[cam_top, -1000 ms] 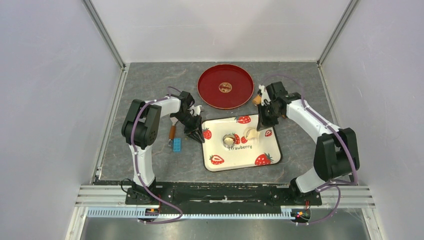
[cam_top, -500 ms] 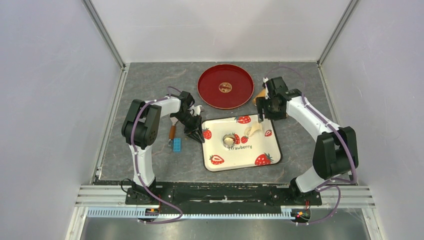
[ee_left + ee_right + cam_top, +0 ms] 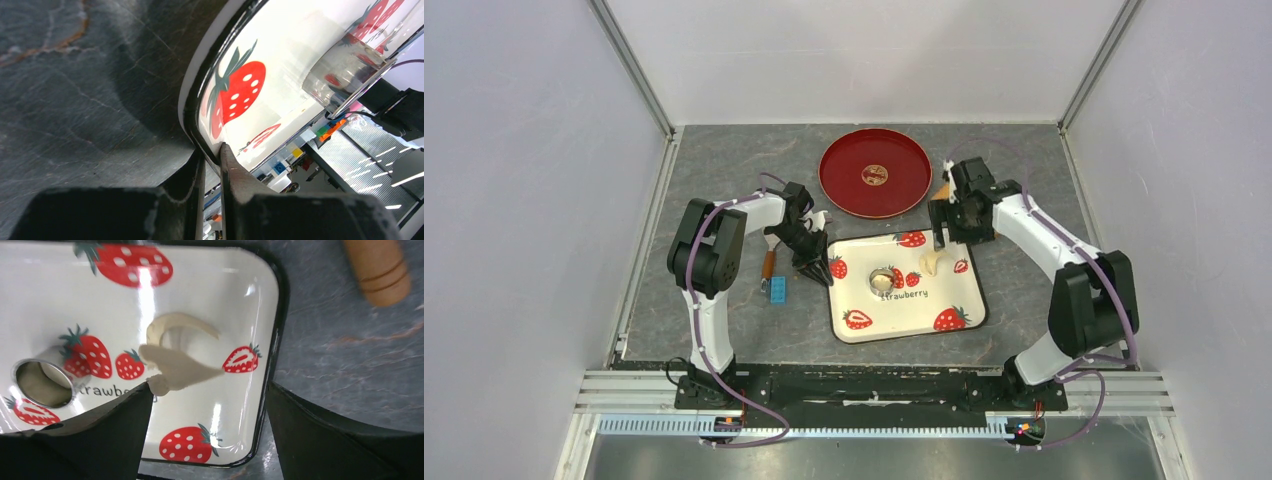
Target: Roll out the dumpling wrappers from the dough
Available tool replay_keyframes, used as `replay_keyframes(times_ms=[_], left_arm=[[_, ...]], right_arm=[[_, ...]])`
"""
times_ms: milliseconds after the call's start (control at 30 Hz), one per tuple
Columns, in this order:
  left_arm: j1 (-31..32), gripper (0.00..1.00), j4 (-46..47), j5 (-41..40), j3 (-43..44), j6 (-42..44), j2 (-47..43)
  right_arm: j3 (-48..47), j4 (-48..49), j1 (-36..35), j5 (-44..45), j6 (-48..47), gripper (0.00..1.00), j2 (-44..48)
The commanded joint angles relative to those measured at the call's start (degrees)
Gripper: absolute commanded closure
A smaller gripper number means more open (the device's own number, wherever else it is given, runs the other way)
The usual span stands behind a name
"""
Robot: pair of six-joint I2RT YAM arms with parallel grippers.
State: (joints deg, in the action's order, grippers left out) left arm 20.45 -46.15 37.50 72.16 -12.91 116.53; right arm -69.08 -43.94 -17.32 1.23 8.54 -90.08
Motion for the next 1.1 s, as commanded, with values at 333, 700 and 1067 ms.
replay_keyframes(times_ms=[333,700,1067], left_arm=[[0.7,0.82,-0.1,-8.1,-0.9,4.6,-0.2],[0.7,0.82,0.0,-8.0,-1.1,4.5,-0.1],[0.7,0.82,0.6,-7.9,-2.2,4.1,-0.8]], right_arm=[[7.1,-3.6,0.9,9.0,-2.4,0.07,-1.8],[-4.7,-4.7,-4.5,-9.0,-1.7,0.15,-2.7],[-7.7,-1.6,-15.4,-14.7,2.1,0.39,-13.5]])
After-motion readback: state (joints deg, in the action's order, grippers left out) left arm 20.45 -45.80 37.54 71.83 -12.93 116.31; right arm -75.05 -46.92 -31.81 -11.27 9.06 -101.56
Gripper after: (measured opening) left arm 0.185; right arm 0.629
